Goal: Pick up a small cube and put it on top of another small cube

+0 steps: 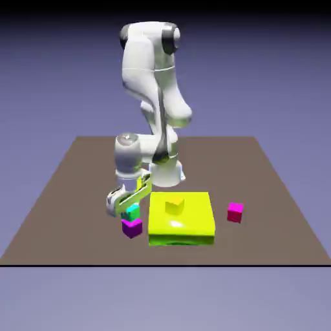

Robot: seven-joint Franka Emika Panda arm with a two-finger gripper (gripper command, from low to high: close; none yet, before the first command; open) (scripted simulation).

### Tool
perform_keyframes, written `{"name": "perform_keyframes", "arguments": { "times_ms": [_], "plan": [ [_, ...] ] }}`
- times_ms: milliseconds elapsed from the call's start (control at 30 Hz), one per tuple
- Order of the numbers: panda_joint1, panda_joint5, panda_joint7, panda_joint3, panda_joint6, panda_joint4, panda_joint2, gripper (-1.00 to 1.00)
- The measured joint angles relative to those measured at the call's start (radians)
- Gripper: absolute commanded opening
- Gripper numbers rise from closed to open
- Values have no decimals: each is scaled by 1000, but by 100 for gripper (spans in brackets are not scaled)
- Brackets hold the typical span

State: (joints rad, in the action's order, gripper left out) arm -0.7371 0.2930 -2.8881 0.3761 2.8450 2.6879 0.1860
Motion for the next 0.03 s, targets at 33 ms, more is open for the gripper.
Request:
{"name": "perform_keyframes", "arguments": {
  "times_ms": [33],
  "plan": [
    [0,0,0,0,0,0,0,100]
  ]
}}
